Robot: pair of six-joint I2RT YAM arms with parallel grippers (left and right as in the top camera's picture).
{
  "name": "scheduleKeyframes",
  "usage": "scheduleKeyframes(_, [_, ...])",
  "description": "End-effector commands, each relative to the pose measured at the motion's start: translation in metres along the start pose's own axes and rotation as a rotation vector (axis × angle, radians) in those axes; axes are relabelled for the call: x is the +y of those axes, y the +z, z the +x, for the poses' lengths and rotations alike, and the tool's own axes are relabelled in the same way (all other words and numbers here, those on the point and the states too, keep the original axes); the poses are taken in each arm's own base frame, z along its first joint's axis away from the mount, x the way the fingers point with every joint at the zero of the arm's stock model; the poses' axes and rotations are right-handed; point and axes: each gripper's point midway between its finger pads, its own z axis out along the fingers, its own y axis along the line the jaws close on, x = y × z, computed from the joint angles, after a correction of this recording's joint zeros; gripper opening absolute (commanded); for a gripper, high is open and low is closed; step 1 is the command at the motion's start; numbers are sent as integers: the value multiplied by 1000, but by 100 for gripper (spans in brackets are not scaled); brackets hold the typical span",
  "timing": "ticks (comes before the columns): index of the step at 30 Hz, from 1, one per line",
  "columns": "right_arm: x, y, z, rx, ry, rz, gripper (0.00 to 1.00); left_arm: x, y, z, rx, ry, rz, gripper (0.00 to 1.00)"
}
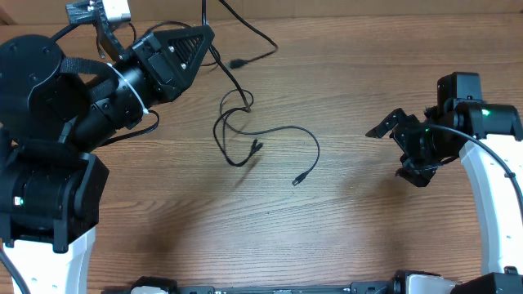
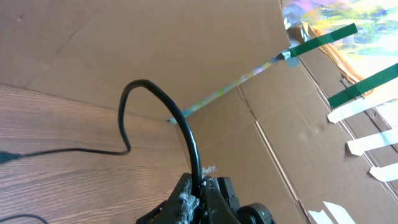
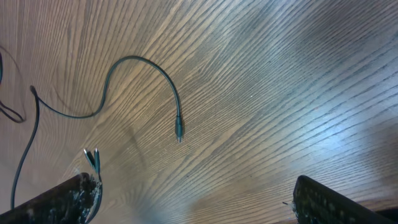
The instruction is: Untangle cables
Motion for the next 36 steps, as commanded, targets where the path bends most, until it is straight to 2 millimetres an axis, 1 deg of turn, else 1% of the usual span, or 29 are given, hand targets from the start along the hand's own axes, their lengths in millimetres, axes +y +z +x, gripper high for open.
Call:
scheduleKeyframes(1, [0,-1,-3,-10,-6,0,100,-15,-11,-5,-32,41,25,4])
scheduleKeyframes(9, [0,-1,-3,-10,-6,0,100,-13,-11,-6,-38,38,15,4])
scheduleKeyframes(16, [0,-1,-3,-10,-6,0,100,9,-7,10,24,-17,-65,4])
scheduleKeyframes(19, [0,-1,-3,-10,-6,0,100,9,-5,14,37,4,-68,4])
scheduleKeyframes(21, [0,-1,-3,-10,-6,0,100,9,-3,17,49,68,-68,4])
scheduleKeyframes(22, [0,-1,-3,-10,-6,0,100,14,-3,20,58,86,-87,4])
scheduleKeyframes(24, [0,-1,-3,-10,-6,0,100,31,-4,28,78,118,-170,4])
scheduleKeyframes(27, [0,-1,-3,-10,-6,0,100,68,-10,44,127,167,-355,4])
scheduleKeyframes(28, [0,-1,-3,-10,-6,0,100,82,-13,48,139,160,-426,4])
scheduleKeyframes(30, [0,-1,-3,-10,-6,0,100,103,-19,52,151,146,-530,4])
scheduleKeyframes(31, [0,-1,-3,-10,-6,0,100,119,-24,56,169,132,-609,4])
scheduleKeyframes(32, [0,-1,-3,-10,-6,0,100,130,-27,58,178,125,-662,4])
scheduleKeyframes(33, [0,-1,-3,-10,-6,0,100,138,-28,60,189,119,-701,4])
scheduleKeyframes(36, [0,-1,-3,-10,-6,0,100,153,-28,64,221,106,-762,4])
